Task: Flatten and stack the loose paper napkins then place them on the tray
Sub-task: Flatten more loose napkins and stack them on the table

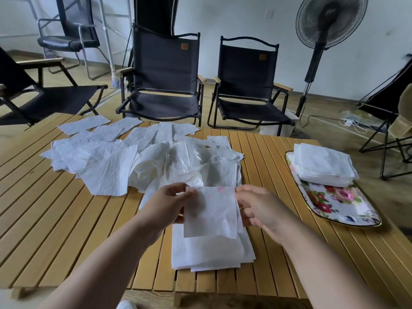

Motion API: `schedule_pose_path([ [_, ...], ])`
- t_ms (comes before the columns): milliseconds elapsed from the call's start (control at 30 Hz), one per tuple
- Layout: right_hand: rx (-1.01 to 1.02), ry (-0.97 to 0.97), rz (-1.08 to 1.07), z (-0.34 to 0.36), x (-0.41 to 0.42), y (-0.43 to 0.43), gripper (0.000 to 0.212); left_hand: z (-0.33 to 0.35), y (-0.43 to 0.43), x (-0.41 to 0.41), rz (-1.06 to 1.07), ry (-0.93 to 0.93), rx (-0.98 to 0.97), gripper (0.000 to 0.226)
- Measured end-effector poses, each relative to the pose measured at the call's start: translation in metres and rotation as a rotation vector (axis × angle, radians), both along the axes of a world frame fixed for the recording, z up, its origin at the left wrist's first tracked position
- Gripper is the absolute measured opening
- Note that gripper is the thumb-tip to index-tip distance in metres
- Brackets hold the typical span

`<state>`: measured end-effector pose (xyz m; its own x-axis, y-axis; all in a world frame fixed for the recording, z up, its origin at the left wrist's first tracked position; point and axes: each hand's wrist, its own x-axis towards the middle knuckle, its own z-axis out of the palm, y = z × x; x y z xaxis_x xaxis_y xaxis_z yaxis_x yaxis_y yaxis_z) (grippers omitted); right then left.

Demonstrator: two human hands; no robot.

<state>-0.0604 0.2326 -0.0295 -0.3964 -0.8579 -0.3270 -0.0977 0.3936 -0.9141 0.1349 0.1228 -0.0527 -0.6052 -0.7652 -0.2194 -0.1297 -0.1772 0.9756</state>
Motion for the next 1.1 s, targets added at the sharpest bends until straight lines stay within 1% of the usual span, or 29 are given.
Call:
schedule_pose_path([
  [133, -0.031, 0.062, 0.027, 0.0011, -0.0022, 0.0009, 0.026, 0.0012, -0.0035, 0.0028, 0.016, -0.018, -0.002, 0.024],
  [333, -0.079, 0.047, 0.028, 0.0042, -0.0036, 0.002, 0.02, 0.0015, -0.0037, 0.0029, 0.015, -0.039, -0.024, 0.025],
  [567, -0.105, 0.119, 0.029, 0.0052, -0.0029, 0.0028, 0.017, 0.002, -0.0025, 0.0043, 0.014, -0.064, -0.047, 0.021],
  [967, -0.081, 0.082, 0.124, 0.008, -0.0067, 0.0066, 0.02, 0.004, -0.0006, 0.0025, 0.007, -0.032, -0.02, 0.025],
  [1100, -0.113, 0.113, 0.1, 0.0066, -0.0058, 0.005, 0.021, 0.0043, -0.0003, 0.0033, -0.007, -0.035, -0.026, 0.025],
])
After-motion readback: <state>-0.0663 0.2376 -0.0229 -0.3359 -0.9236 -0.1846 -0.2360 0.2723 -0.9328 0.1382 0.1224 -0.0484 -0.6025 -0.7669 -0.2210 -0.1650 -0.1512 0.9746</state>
